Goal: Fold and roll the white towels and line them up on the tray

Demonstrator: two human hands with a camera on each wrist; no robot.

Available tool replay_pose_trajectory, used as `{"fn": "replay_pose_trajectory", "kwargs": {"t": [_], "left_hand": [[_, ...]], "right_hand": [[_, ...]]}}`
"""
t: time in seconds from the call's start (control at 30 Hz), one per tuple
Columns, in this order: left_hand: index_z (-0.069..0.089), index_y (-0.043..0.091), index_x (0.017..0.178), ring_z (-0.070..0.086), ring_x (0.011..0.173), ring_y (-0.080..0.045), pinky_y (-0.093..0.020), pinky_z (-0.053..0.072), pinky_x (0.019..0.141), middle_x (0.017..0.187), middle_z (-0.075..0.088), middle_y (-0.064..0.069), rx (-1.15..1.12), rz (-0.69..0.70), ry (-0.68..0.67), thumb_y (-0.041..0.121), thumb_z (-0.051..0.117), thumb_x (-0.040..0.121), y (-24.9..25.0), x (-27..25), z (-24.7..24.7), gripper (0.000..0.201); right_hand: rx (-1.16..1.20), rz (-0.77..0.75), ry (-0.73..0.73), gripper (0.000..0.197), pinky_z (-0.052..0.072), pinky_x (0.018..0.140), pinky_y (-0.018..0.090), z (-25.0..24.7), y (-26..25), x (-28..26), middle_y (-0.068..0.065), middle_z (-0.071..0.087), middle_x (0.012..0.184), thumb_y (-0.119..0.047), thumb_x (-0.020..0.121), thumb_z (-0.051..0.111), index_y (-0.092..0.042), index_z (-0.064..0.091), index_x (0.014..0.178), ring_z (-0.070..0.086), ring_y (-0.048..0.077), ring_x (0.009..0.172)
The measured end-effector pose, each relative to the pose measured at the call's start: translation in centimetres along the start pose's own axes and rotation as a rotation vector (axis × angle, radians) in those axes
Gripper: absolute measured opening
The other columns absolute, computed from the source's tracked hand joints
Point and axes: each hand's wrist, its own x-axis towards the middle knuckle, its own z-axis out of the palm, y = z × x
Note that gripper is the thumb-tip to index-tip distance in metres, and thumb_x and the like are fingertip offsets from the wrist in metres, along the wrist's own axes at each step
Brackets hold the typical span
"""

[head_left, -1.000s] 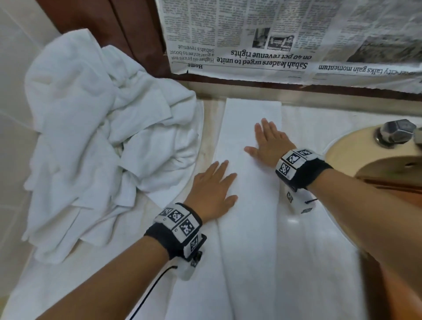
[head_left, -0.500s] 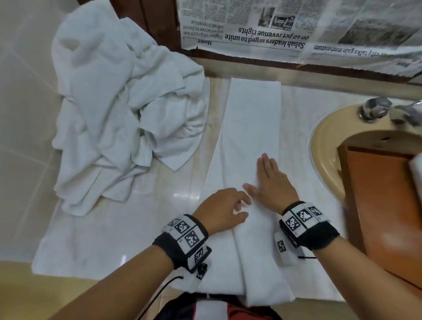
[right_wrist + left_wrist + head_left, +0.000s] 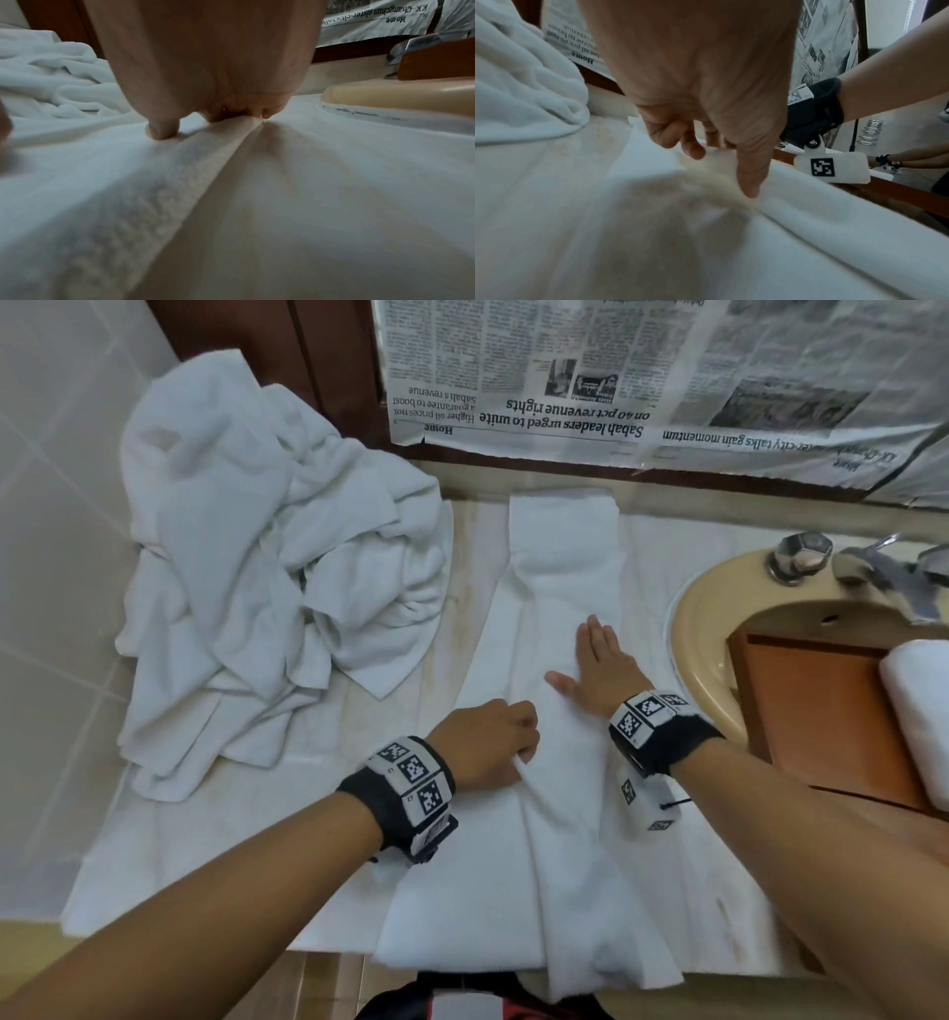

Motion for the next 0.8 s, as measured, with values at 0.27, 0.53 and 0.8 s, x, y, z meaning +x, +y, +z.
{"fn": "replay_pose_trajectory", "kwargs": {"t": [0.27, 0.53, 0.8], "left_hand": [[0.052, 0.027, 0.083, 0.044, 0.074, 0.002, -0.02, 0.036, 0.063, 0.079, 0.047, 0.017, -0.312, -0.097, 0.211, 0.013, 0.062, 0.081, -3.5, -2.9, -1.6, 0.017], [0.069, 0.031, 0.089, 0.058, 0.079, -0.008, -0.025, 0.049, 0.078, 0.09, 0.064, 0.007, -0.498, -0.186, -0.292, 0.005, 0.058, 0.075, -3.9, -5.7, -0.9, 0.031], [0.057, 0.017, 0.115, 0.054, 0.104, -0.015, -0.023, 0.039, 0.084, 0.115, 0.054, -0.002, -0.488, -0.604, 0.287, 0.027, 0.066, 0.085, -4.3, -1.4, -0.8, 0.034]], "right_hand": [[0.077, -0.022, 0.102, 0.081, 0.016, 0.118, 0.043, -1.3, 0.0, 1.0, 0.008, -0.007, 0.162, -0.056, 0.096, 0.039, -0.008, 0.007, 0.153, -0.002, 0.024, 0.149], [-0.002, -0.166, 0.148, 0.073, 0.014, 0.117, 0.043, 2.2, -2.3, -1.1, 0.008, -0.008, 0.162, -0.055, 0.096, 0.04, -0.025, 0.008, 0.154, -0.005, 0.028, 0.149], [0.081, -0.149, 0.11, 0.076, 0.014, 0.117, 0.043, 1.8, -2.7, -2.1, 0.003, -0.007, 0.162, -0.053, 0.093, 0.049, -0.027, 0.012, 0.154, -0.006, 0.023, 0.149]]}}
